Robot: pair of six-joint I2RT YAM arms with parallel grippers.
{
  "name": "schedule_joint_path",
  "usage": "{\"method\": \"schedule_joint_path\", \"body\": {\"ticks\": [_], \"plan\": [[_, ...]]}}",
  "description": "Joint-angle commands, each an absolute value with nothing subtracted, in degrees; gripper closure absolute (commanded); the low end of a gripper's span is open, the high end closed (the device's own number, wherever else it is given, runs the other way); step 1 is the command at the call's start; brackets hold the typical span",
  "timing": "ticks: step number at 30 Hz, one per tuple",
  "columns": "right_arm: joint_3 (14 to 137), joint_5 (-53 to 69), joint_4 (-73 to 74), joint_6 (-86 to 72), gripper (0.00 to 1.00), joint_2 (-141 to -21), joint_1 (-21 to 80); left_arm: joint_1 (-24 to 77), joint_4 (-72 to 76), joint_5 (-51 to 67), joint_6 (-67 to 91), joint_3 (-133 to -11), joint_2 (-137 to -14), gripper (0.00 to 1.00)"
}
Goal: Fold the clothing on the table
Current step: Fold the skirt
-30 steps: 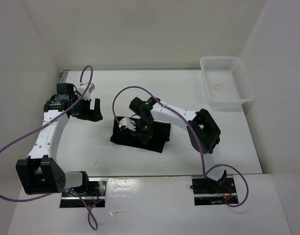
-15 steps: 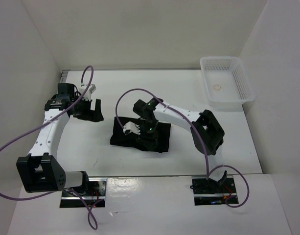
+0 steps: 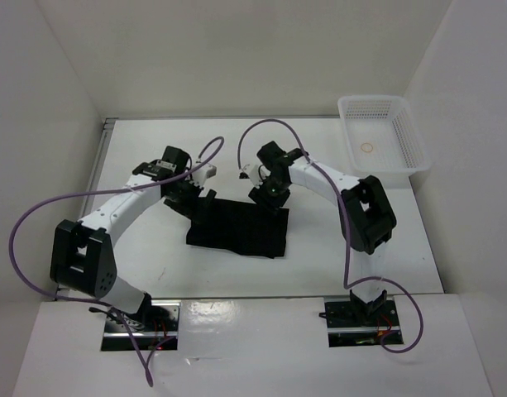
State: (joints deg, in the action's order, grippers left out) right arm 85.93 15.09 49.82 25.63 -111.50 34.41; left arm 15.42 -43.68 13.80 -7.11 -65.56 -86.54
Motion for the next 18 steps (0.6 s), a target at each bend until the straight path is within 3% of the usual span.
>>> {"method": "schedule_joint_path", "body": {"ticks": [1,18], "plan": [[86.92,11.95,44.56,19.26,0.45,-113.28,32.62,17.31,-42.71,11.69,-6.33,-65.92,-86.92,0.0],[90.78,6.24,43.15,15.38,0.45,-121.9,31.46,27.42,-42.71,12.57,-8.79,-64.69,-91.57,0.0]]}}
